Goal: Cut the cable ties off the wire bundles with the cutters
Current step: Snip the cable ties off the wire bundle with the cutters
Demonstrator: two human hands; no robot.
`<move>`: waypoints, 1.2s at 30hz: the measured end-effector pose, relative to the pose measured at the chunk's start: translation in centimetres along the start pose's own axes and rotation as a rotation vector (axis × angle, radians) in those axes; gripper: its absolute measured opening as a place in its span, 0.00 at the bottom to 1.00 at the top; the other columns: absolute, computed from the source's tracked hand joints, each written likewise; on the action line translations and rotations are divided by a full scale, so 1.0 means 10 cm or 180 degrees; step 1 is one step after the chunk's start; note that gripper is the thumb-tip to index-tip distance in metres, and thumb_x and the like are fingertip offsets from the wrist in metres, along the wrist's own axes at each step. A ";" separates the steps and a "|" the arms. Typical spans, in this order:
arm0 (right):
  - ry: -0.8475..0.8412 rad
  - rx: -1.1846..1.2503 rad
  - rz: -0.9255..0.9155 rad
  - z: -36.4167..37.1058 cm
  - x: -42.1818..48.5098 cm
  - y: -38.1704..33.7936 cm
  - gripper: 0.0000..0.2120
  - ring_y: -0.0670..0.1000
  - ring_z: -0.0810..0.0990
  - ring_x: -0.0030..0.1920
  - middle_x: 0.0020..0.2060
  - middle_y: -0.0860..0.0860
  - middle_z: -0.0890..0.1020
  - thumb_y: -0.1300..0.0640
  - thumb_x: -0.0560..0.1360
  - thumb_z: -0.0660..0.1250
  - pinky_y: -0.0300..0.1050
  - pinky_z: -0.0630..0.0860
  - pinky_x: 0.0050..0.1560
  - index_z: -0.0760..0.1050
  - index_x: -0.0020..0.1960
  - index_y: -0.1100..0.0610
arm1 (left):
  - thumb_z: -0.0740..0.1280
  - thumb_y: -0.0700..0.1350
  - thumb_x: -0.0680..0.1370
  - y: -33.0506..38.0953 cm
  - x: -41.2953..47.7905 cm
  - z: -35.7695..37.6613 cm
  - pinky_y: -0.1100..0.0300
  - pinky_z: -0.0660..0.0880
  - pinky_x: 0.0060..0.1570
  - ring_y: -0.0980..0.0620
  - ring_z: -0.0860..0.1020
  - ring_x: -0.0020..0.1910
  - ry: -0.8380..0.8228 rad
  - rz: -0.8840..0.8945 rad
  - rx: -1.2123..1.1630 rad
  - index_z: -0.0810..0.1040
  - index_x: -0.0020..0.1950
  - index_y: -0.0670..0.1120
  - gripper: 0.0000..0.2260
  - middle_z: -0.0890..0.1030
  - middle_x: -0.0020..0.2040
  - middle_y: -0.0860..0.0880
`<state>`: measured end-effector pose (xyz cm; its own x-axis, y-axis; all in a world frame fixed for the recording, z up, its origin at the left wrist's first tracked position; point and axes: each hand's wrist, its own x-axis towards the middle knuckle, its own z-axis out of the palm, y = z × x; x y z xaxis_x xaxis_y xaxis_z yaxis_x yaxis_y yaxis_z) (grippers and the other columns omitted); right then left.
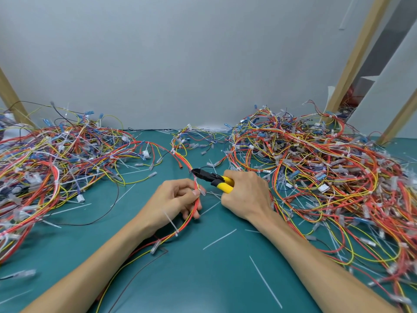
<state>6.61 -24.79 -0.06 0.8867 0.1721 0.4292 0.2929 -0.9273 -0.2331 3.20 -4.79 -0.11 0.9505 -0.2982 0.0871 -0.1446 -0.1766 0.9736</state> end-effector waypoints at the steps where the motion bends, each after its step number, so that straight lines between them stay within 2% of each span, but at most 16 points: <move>1: 0.0013 0.0031 0.0026 0.00 0.00 0.00 0.08 0.54 0.70 0.29 0.24 0.49 0.69 0.50 0.59 0.61 0.40 0.57 0.28 0.68 0.34 0.54 | 0.62 0.38 0.82 0.00 0.00 0.00 0.65 0.72 0.27 0.47 0.81 0.31 0.0002 0.0003 0.0010 0.79 0.50 0.39 0.07 0.81 0.34 0.45; 4: 0.0049 0.0099 0.0060 -0.01 0.01 0.00 0.09 0.56 0.71 0.31 0.24 0.49 0.69 0.49 0.60 0.61 0.41 0.56 0.27 0.66 0.33 0.54 | 0.62 0.38 0.82 -0.01 0.01 0.02 0.65 0.72 0.27 0.48 0.81 0.31 0.0035 -0.0014 0.0083 0.79 0.51 0.40 0.06 0.81 0.33 0.46; 12: 0.0189 0.0278 0.0098 -0.05 -0.05 0.02 0.07 0.56 0.70 0.30 0.24 0.49 0.68 0.53 0.61 0.63 0.40 0.55 0.27 0.65 0.34 0.53 | 0.61 0.41 0.82 0.04 0.08 0.22 0.66 0.69 0.24 0.50 0.80 0.28 0.0151 -0.0187 0.0442 0.80 0.51 0.45 0.07 0.81 0.32 0.48; 14: 0.0237 0.0324 0.0087 -0.07 -0.05 0.01 0.09 0.57 0.69 0.31 0.25 0.48 0.68 0.53 0.62 0.64 0.41 0.55 0.27 0.63 0.34 0.52 | 0.61 0.41 0.82 0.08 0.09 0.29 0.67 0.69 0.25 0.51 0.78 0.27 0.0313 -0.0222 0.0131 0.81 0.51 0.45 0.08 0.80 0.31 0.50; 19: 0.0351 0.0647 0.0195 -0.09 -0.06 0.04 0.11 0.57 0.67 0.35 0.30 0.47 0.68 0.56 0.67 0.65 0.46 0.58 0.30 0.61 0.38 0.51 | 0.63 0.41 0.81 0.19 0.24 0.61 0.64 0.70 0.30 0.57 0.77 0.27 0.1215 -0.0384 -0.1390 0.80 0.45 0.47 0.08 0.80 0.31 0.52; 21: 0.0392 0.0828 0.0275 -0.08 -0.09 0.09 0.12 0.57 0.68 0.35 0.29 0.47 0.68 0.54 0.70 0.66 0.47 0.60 0.30 0.61 0.38 0.51 | 0.63 0.41 0.81 0.22 0.33 0.74 0.67 0.70 0.26 0.58 0.77 0.26 0.1338 -0.0239 -0.1604 0.79 0.46 0.46 0.07 0.81 0.31 0.52; 24: 0.0450 0.1430 0.0408 -0.09 -0.09 0.12 0.13 0.55 0.69 0.33 0.27 0.48 0.70 0.52 0.72 0.68 0.50 0.65 0.32 0.63 0.38 0.51 | 0.65 0.41 0.80 0.21 0.41 0.80 0.67 0.73 0.26 0.56 0.79 0.27 0.1368 0.0038 -0.1275 0.80 0.48 0.43 0.06 0.82 0.32 0.51; 27: 0.0553 0.1828 0.0489 -0.10 -0.07 0.10 0.14 0.52 0.68 0.31 0.26 0.48 0.69 0.50 0.73 0.67 0.51 0.67 0.34 0.64 0.35 0.52 | 0.68 0.43 0.78 0.15 0.44 0.73 0.65 0.74 0.24 0.53 0.81 0.29 0.1471 0.0060 -0.0987 0.79 0.43 0.40 0.07 0.81 0.31 0.46; 29: 0.0543 0.1905 0.0429 -0.11 -0.06 0.08 0.16 0.50 0.69 0.30 0.26 0.48 0.71 0.46 0.75 0.66 0.51 0.68 0.35 0.67 0.35 0.53 | 0.69 0.45 0.78 0.12 0.45 0.69 0.64 0.74 0.24 0.52 0.80 0.26 0.1438 0.0027 -0.0800 0.78 0.42 0.39 0.10 0.81 0.30 0.45; 31: 0.0472 0.1909 0.0380 -0.12 -0.06 0.08 0.19 0.51 0.71 0.31 0.26 0.50 0.74 0.43 0.75 0.66 0.52 0.70 0.36 0.70 0.35 0.56 | 0.69 0.45 0.78 0.11 0.45 0.69 0.64 0.74 0.25 0.53 0.78 0.23 0.1420 0.0040 -0.0333 0.77 0.39 0.41 0.11 0.80 0.27 0.49; 34: 0.0428 0.1885 0.0240 -0.11 -0.07 0.08 0.21 0.52 0.69 0.31 0.26 0.50 0.72 0.44 0.76 0.68 0.50 0.68 0.35 0.70 0.35 0.58 | 0.67 0.44 0.78 0.12 0.45 0.71 0.66 0.71 0.25 0.53 0.77 0.21 0.1534 0.0105 0.0265 0.75 0.36 0.43 0.12 0.78 0.25 0.50; 36: 0.0402 0.1842 0.0141 -0.12 -0.07 0.06 0.19 0.52 0.70 0.31 0.26 0.50 0.73 0.45 0.76 0.69 0.47 0.67 0.34 0.71 0.35 0.57 | 0.66 0.44 0.78 0.11 0.45 0.71 0.67 0.70 0.24 0.55 0.77 0.20 0.1655 0.0170 0.0386 0.75 0.35 0.45 0.12 0.77 0.25 0.51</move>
<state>5.72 -25.91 0.51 0.8634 0.0635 0.5005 0.4355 -0.5947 -0.6758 5.40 -12.96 -0.14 0.9473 0.1888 0.2588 -0.1980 -0.2901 0.9363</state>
